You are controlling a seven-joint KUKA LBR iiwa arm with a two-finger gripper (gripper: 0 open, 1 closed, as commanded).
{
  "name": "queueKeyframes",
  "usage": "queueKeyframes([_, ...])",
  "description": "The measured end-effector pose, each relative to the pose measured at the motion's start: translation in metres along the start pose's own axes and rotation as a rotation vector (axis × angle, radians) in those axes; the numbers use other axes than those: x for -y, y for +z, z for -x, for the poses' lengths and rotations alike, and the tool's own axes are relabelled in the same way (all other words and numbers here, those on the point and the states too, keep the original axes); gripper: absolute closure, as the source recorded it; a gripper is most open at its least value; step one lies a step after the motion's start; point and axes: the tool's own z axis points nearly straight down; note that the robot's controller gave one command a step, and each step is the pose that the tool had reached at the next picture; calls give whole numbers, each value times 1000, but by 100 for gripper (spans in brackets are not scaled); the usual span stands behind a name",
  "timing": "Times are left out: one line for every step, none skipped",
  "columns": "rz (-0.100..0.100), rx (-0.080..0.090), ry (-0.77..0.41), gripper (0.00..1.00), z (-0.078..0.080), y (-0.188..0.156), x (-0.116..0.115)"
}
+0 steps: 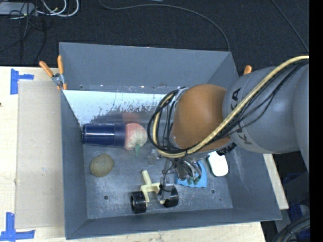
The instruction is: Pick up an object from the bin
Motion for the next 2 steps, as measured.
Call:
queueKeyframes([-1,2,-37,0,-29,20,14])
queueKeyframes([1,18,-64,0,-29,85,17])
